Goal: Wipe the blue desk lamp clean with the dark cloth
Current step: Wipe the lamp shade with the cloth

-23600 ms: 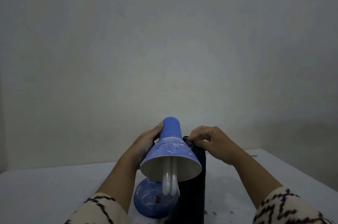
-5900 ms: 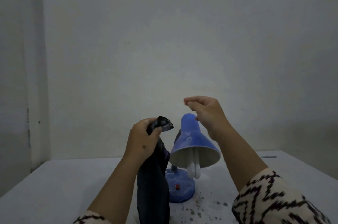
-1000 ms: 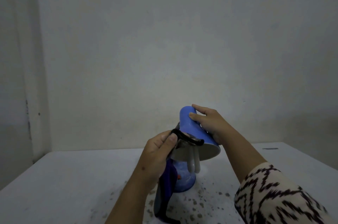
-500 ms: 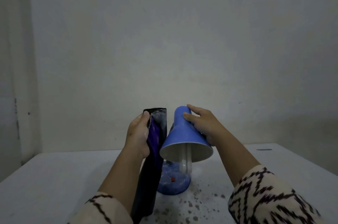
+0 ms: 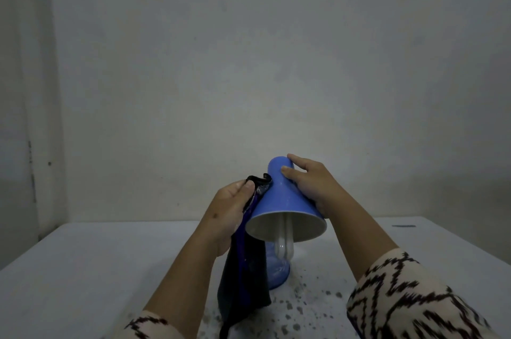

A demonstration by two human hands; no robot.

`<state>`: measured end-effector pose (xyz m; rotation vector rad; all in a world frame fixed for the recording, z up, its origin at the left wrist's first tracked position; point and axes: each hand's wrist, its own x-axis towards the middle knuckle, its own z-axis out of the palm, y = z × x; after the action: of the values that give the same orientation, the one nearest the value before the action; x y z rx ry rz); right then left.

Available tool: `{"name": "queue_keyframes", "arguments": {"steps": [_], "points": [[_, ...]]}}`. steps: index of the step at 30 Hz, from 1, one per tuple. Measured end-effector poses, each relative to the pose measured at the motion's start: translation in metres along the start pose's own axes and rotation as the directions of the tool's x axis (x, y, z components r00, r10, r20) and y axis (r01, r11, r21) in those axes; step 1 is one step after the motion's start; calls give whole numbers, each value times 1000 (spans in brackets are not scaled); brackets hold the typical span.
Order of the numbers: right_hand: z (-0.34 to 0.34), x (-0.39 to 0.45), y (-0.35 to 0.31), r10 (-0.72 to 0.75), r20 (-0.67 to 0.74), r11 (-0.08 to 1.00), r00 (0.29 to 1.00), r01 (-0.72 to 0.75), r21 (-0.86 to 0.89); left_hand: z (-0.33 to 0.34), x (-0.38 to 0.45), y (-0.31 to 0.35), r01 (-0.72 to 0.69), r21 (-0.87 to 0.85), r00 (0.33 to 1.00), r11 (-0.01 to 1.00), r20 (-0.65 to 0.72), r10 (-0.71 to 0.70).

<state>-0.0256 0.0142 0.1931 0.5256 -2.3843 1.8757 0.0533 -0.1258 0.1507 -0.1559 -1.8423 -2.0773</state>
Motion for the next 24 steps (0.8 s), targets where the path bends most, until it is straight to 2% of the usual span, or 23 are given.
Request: {"name": "queue_keyframes", "arguments": {"steps": [4,12,15,18,21,24], "points": [[0,-3,-1,18,-1,1000,1000,-18,8,1,-12,-6,-49,40,998,998,-36,51],[0,-5,-1,28,1,999,1000,-28,25,10,-36,-9,-215,91,976,972,3,216],[3,-6,-1,6,6,1000,1000,-6,-4,11,-38,-14,-216,53,967,975,-126,221],[2,-7,-2,3,-4,1000,1000,-4,-6,12,-38,-21,-154,24,957,988,-244,155],[1,-7,-3,1,-9,1000,1000,-1,-18,13,-41,-26,-114,-6,956,993,-273,108],[1,-7,-3,-14,-12,999,1000,13,-50,17,-46,-26,-159,11,945,987,-286,156]]}}
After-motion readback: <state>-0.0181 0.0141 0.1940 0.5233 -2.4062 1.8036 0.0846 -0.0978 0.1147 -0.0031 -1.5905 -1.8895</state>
